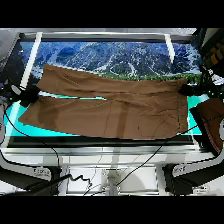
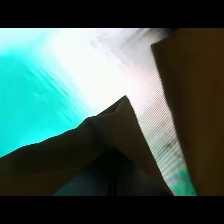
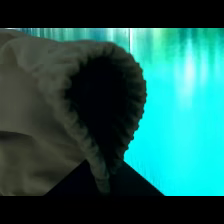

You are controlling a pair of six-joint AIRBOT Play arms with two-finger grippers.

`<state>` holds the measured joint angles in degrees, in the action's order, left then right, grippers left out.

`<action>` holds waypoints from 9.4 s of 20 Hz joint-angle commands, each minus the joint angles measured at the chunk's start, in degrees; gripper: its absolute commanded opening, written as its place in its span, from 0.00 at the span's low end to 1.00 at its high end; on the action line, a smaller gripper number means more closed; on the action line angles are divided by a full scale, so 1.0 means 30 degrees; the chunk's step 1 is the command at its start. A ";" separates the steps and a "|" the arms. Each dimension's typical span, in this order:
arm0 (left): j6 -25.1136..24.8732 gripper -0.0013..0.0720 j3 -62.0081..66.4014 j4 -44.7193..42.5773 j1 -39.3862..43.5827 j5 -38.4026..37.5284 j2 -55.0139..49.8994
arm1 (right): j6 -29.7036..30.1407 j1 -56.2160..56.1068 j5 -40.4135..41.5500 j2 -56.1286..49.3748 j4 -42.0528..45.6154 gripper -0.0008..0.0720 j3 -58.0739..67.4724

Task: Fold the clothes and pants, and hang the long-sleeved shirts on hangers.

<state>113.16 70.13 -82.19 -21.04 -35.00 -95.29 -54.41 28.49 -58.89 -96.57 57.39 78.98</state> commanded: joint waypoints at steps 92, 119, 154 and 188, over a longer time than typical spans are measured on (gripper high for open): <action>-0.8000 0.03 0.6433 -0.2965 -0.0444 -1.6196 0.6594 | -0.6054 0.8757 -0.4648 1.2356 0.1770 0.05 -0.6288; -1.1293 0.89 -0.5821 0.6564 -0.7548 -0.6550 0.8225 | -0.6011 0.1377 1.1978 0.7504 -1.0652 0.61 -1.5664; -1.2094 0.03 -0.5202 0.7752 -0.5406 -0.0226 1.2604 | -1.0134 0.1377 -0.2375 1.4389 0.5778 0.05 -0.8743; -0.6127 0.03 0.6309 0.8983 0.2747 1.2043 -0.4437 | -1.7558 -0.3708 1.5504 -0.0619 -0.4131 0.05 -0.0947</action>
<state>94.15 88.36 -55.18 -13.08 -1.43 -107.39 -106.89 18.83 -18.17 -97.69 46.35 75.83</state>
